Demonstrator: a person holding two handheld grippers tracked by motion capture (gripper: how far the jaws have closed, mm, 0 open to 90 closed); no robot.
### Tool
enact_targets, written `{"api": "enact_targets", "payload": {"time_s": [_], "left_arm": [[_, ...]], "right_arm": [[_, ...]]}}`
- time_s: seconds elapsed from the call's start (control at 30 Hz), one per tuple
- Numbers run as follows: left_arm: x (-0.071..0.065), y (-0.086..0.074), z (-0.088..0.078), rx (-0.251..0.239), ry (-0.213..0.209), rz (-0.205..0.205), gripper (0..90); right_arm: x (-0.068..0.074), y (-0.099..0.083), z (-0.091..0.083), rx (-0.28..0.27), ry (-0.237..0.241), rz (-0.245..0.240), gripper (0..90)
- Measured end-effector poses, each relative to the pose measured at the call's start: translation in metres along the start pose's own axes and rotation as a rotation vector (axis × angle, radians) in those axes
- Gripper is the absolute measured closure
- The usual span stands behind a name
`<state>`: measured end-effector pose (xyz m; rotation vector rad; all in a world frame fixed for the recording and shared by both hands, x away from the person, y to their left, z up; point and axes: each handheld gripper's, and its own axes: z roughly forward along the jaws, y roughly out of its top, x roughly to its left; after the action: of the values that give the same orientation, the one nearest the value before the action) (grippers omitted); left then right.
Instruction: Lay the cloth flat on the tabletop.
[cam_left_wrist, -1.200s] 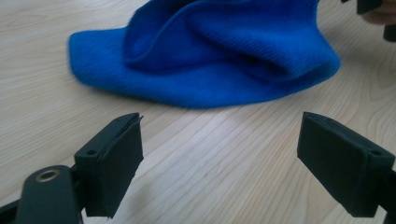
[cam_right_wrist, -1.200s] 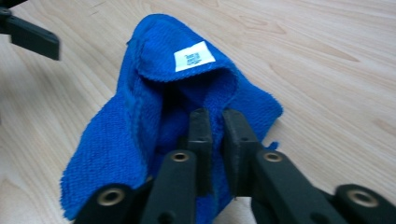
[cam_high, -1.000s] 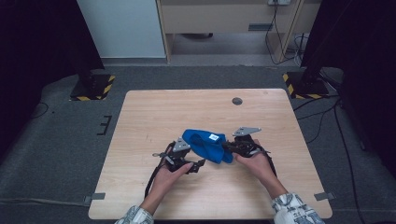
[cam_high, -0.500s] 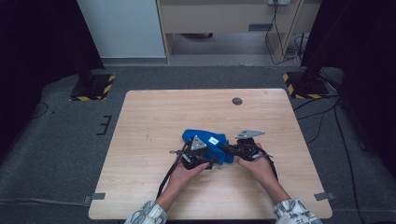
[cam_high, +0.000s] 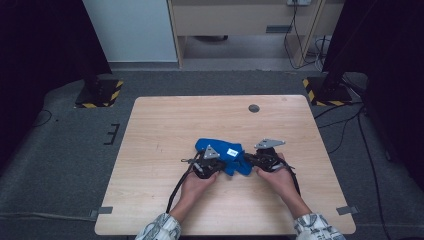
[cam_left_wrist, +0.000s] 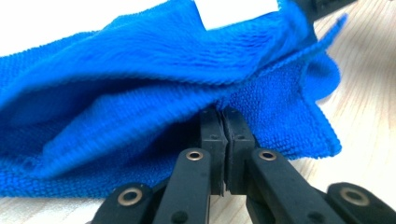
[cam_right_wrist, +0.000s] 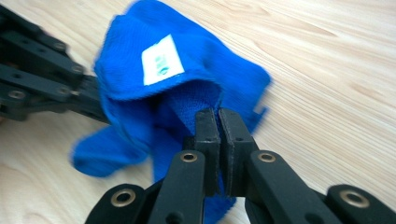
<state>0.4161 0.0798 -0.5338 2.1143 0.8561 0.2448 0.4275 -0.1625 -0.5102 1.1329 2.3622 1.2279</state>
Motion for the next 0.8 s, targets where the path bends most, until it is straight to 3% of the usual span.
{"api": "enact_targets", "payload": {"time_s": [0.43, 0.63, 0.8], "left_arm": [[0.013, -0.002, -0.015, 0.014, 0.014, -0.006, 89.5], [0.024, -0.004, -0.027, -0.001, 0.028, -0.041, 89.6], [0.034, -0.011, -0.029, 0.024, 0.041, -0.064, 89.5]], "right_arm": [[-0.033, -0.02, -0.023, 0.053, -0.084, 0.067, 87.3], [-0.037, -0.026, -0.03, 0.071, -0.088, 0.084, 87.3], [-0.039, -0.034, -0.032, 0.089, -0.087, 0.087, 86.6]]}}
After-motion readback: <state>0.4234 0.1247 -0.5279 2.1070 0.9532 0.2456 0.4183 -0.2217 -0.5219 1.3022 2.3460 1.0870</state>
